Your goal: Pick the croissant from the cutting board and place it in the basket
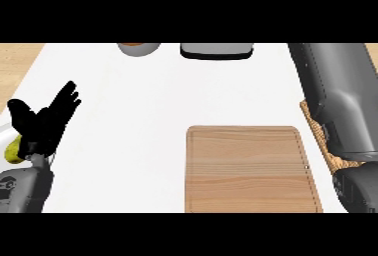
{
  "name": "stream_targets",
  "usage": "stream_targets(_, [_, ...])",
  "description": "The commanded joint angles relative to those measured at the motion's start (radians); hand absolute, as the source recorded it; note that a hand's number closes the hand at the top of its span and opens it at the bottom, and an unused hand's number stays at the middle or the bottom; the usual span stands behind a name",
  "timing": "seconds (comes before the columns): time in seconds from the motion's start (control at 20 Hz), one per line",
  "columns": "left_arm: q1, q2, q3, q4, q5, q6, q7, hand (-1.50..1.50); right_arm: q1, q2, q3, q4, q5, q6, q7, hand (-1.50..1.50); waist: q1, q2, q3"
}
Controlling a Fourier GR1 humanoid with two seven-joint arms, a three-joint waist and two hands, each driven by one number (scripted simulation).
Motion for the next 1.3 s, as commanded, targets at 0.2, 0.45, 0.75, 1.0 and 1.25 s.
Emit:
stream_targets(0.2, [0.015,-0.006,0.010,-0.001,-0.005,0.014,-0.002,0.00,0.117,0.012,-0.062,-0.134,0.037,0.056,0.142,1.50,-0.030,-0.010,0.001])
stream_targets(0.45, [0.030,0.030,0.043,-0.016,0.028,-0.025,-0.004,0.00,0.273,0.019,-0.113,-0.251,0.004,0.035,0.049,1.50,-0.034,-0.011,0.001])
stream_targets(0.75, [0.057,-0.005,0.004,-0.048,-0.015,0.008,0.004,0.00,0.401,0.049,-0.144,-0.452,-0.035,0.035,-0.020,1.50,-0.025,-0.008,0.001])
stream_targets(1.0, [-0.004,-0.022,-0.004,-0.024,-0.017,0.023,0.031,0.00,0.473,0.056,-0.216,-0.536,0.086,-0.055,0.078,-1.50,-0.024,-0.003,0.001])
stream_targets(1.25, [0.021,-0.014,0.007,-0.025,-0.011,0.008,0.021,0.00,0.602,0.136,-0.234,-0.665,0.028,-0.033,-0.017,-1.50,-0.021,-0.004,0.001])
